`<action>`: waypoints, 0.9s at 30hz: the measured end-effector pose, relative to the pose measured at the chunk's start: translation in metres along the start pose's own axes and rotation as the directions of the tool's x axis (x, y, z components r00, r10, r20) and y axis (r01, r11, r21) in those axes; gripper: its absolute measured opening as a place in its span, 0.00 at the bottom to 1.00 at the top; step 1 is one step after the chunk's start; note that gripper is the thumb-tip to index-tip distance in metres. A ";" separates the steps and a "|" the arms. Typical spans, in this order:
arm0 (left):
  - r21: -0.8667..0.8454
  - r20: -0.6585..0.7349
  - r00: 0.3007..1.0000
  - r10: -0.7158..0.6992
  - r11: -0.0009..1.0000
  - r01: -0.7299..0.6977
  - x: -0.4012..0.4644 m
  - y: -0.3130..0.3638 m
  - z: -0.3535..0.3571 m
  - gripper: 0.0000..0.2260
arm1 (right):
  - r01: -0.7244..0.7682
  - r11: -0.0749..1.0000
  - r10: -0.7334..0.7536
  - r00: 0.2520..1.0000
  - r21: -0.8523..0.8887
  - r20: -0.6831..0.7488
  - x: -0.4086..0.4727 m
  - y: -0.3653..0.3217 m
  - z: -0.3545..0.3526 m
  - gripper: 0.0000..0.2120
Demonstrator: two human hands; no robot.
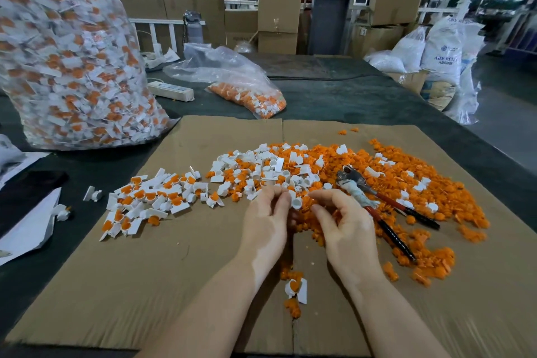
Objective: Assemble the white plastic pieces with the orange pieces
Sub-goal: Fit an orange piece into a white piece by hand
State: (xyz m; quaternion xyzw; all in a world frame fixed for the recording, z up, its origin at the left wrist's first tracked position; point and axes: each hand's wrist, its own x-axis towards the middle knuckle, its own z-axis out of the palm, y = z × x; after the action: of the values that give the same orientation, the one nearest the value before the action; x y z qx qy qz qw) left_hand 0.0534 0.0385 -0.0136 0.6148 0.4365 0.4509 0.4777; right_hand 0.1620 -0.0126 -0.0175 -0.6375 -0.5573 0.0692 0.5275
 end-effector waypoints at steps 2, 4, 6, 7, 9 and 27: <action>-0.042 -0.018 1.000 0.010 0.999 -0.011 0.000 -0.003 -0.001 0.07 | -0.021 0.997 0.022 1.000 0.075 -0.009 0.001 -0.001 -0.002 0.13; -0.115 -0.030 1.000 0.001 0.993 -0.004 0.000 -0.004 -0.003 0.07 | -0.041 0.987 0.044 0.999 0.155 -0.014 0.002 -0.003 -0.003 0.14; -0.134 -0.034 0.999 0.005 0.991 -0.010 0.000 -0.005 -0.004 0.07 | -0.043 0.977 0.046 0.999 0.210 -0.008 0.003 -0.005 -0.004 0.14; -0.121 -0.033 0.999 0.018 0.992 -0.022 0.000 -0.005 -0.003 0.06 | -0.039 0.974 0.041 0.999 0.223 -0.004 0.004 -0.005 -0.004 0.14; -0.088 -0.030 0.998 0.047 0.995 -0.050 -0.001 -0.005 -0.003 0.05 | -0.030 0.975 0.030 1.000 0.221 0.005 0.003 -0.005 -0.003 0.13; 0.107 0.043 0.989 0.138 0.984 -0.142 -0.010 -0.005 -0.002 0.05 | 0.119 0.962 -0.148 0.983 -0.245 -0.104 -0.003 -0.001 0.003 0.03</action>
State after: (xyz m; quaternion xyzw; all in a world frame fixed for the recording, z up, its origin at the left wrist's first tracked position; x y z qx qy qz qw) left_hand 0.0487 0.0305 -0.0192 0.6772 0.4075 0.4478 0.4181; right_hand 0.1583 -0.0140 -0.0196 -0.6598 -0.5704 -0.0726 0.4838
